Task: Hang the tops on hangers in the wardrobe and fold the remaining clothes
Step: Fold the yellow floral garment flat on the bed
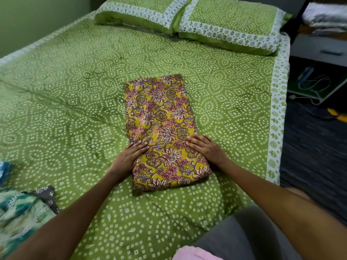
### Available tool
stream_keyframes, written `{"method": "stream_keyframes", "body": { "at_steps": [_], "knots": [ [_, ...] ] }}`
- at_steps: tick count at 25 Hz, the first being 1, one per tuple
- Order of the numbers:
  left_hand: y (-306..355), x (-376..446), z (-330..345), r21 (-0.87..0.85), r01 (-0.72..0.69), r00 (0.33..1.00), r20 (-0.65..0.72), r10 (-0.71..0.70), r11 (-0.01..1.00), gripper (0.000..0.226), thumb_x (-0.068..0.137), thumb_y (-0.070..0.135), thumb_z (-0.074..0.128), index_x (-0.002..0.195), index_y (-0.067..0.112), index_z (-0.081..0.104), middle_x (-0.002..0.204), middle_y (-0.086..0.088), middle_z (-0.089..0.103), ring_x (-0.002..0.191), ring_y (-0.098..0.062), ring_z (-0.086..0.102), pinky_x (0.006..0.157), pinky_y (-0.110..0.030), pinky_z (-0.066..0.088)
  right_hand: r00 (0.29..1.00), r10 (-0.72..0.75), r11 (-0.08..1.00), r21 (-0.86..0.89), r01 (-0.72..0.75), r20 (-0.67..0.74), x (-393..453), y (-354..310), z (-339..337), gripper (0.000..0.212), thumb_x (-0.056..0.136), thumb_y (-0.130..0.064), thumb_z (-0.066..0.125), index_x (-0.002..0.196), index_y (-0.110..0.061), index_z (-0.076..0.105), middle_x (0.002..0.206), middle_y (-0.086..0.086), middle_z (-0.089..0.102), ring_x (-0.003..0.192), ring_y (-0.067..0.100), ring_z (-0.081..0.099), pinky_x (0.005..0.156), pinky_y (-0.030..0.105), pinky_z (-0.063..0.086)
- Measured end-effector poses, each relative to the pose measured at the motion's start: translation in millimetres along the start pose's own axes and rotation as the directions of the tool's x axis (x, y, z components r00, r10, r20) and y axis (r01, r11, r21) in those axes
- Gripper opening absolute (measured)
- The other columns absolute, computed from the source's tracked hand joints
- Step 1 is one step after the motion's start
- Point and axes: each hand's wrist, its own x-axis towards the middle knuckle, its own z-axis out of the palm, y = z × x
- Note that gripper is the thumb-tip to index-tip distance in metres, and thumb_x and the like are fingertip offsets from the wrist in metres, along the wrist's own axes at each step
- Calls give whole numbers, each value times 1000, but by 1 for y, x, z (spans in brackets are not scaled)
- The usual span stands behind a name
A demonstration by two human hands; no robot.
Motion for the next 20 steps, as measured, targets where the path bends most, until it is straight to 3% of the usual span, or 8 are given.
{"method": "stream_keyframes", "body": {
  "at_steps": [2, 5, 6, 8, 10, 12, 14, 20],
  "knots": [
    [6, 0, -1, -92, 81, 996, -24, -84, 992, 57, 88, 53, 44, 136, 21, 45, 143, 3, 41, 135, -12, 31, 116, -33, 18, 998, 68, 992, 109, -66, -12, 2, -3, 0, 71, 64, 13, 73, 127, -15, 56, 132, 4, 57, 117, 28, 57, 91, 41, 51],
    [22, -1, -15, -326, 297, 944, -38, -326, 898, 37, 84, 17, 63, 121, 13, 62, 124, -7, 61, 113, -21, 57, 101, -42, 43, 959, 261, 877, 388, -285, 113, -12, -17, -9, 47, 88, 0, 58, 131, -16, 52, 145, 7, 40, 129, 28, 46, 107, 42, 39],
    [25, -5, -19, -443, 368, 909, -16, -417, 818, 30, 83, 12, 63, 112, 7, 67, 107, -10, 69, 97, -22, 66, 91, -41, 51, 931, 303, 723, 588, -362, 202, -18, -23, -14, 35, 90, -13, 59, 125, -10, 58, 141, 11, 46, 124, 25, 49, 106, 43, 39],
    [34, -13, -28, -660, 444, 864, 137, -484, 606, 20, 77, 15, 71, 93, 3, 70, 78, 3, 73, 75, -10, 69, 76, -31, 55, 838, 435, 141, 894, -426, 331, -20, -38, -33, 29, 87, -33, 61, 100, -8, 68, 117, 15, 63, 102, 19, 62, 93, 35, 50],
    [35, -15, -24, -716, 483, 836, 204, -510, 505, 47, 76, 42, 71, 101, 3, 67, 92, -4, 72, 85, -11, 66, 79, -23, 53, 675, 493, -194, 825, -530, 549, -10, -42, -41, 14, 91, -25, 58, 93, -12, 63, 104, 11, 67, 95, 22, 63, 83, 30, 48],
    [37, -8, -15, -683, 645, 680, 308, -666, 343, 47, 80, 44, 69, 102, 3, 68, 96, -14, 70, 86, -22, 65, 82, -30, 51, 512, 607, -171, 730, -662, 608, 3, -47, -35, 18, 90, -27, 60, 90, -9, 59, 94, 7, 65, 86, 20, 59, 70, 27, 41],
    [46, -1, -10, -635, 730, 536, 305, -787, 251, 38, 84, 42, 66, 72, 6, 65, 71, -12, 64, 62, -22, 59, 64, -29, 46, 416, 743, -138, 729, -671, 524, 11, -54, -25, 33, 87, -34, 63, 90, -2, 59, 91, 12, 65, 78, 21, 56, 64, 28, 36],
    [76, -21, 9, -690, 616, 510, -20, -860, 381, 50, 90, 42, 55, 67, -2, 54, 67, -17, 59, 62, -22, 49, 58, -36, 40, 461, 825, 97, 723, -684, 326, -7, -75, -24, 43, 92, -32, 58, 60, -16, 34, 57, -3, 33, 50, 10, 28, 46, 24, 21]
  ]
}}
